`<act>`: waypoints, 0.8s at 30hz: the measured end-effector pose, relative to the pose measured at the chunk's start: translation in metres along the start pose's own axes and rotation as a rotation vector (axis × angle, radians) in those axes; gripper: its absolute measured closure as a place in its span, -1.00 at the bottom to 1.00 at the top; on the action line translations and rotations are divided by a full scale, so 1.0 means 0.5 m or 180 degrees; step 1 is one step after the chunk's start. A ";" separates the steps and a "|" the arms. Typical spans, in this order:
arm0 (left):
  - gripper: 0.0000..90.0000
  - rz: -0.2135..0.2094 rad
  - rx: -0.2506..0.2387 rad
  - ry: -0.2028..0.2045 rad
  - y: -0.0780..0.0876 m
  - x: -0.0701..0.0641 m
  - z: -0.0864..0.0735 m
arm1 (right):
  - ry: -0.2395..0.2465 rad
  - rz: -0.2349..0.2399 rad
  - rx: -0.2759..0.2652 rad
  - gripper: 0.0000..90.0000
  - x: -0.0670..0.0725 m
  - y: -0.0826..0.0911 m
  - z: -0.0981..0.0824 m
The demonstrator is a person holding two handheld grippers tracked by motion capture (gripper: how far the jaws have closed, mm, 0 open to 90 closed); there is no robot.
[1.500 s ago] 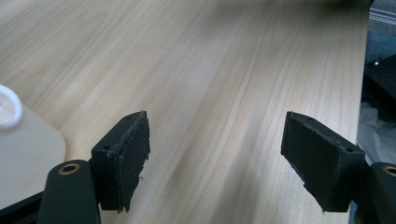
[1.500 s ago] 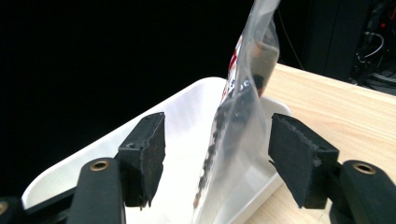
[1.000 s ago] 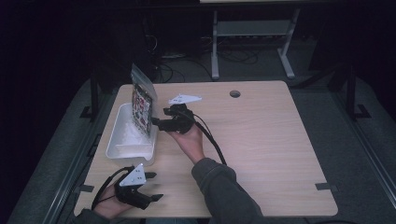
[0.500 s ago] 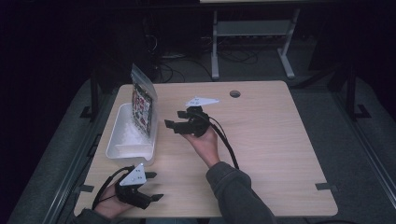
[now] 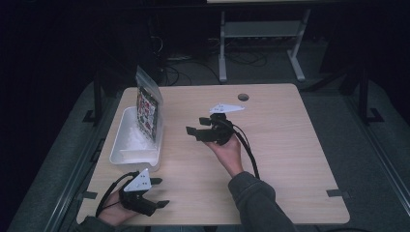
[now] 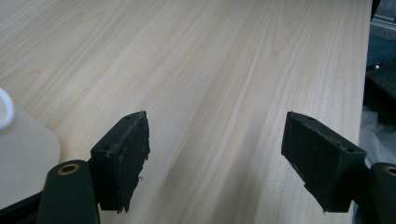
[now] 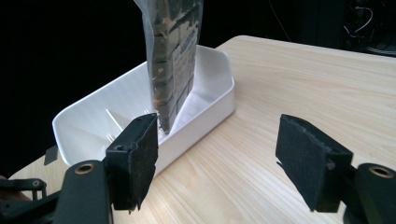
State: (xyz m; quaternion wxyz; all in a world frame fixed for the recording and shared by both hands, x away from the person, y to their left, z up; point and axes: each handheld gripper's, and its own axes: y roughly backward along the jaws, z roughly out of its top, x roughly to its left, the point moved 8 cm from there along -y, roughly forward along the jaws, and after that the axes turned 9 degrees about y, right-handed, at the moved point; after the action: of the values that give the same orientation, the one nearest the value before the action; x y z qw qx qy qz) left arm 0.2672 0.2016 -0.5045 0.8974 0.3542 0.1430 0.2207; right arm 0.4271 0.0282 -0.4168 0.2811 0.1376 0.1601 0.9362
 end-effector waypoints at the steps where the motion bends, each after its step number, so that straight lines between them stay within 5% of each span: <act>1: -0.49 -0.0002 0.0002 -0.0002 0.000 0.000 0.000 | -0.0013 0.0005 0.0007 -0.37 -0.002 0.004 -0.002; 24: -0.49 -0.0031 -0.0021 0.0008 -0.003 -0.002 0.002 | -0.0141 -0.0090 0.0035 -0.41 -0.050 0.098 -0.057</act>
State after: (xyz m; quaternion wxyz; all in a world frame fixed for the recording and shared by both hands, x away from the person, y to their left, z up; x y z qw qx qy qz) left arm 0.2673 0.1999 -0.5049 0.8995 0.3503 0.1452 0.2172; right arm 0.4138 -0.0312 -0.4284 0.2970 0.1576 0.1610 0.9279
